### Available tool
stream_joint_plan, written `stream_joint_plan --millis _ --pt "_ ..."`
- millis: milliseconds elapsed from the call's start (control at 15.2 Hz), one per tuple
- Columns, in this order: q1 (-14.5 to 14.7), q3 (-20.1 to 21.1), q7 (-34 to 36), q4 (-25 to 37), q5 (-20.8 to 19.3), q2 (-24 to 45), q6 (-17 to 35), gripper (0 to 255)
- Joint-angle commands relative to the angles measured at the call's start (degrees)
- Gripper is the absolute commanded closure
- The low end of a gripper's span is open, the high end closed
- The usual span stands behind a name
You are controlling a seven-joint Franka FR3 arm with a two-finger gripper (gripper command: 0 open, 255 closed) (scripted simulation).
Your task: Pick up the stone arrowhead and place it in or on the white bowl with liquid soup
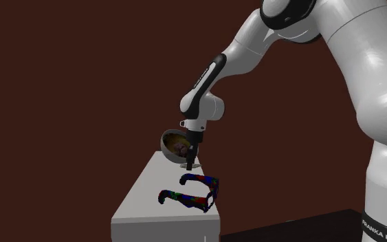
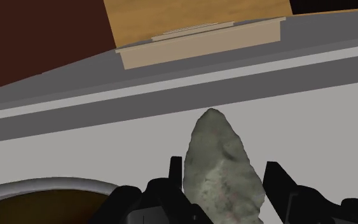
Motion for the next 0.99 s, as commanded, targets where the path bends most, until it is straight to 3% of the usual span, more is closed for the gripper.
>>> stream_joint_plan --millis 0,396,924 --pt "0.02 0.03 -0.02 -0.05 -0.01 0.14 0.01 255" --pt "0.05 0.03 0.01 -0.07 -0.01 0.17 0.06 255" --pt "0.01 -0.03 0.5 0.69 -0.18 -4.01 -4.86 255"
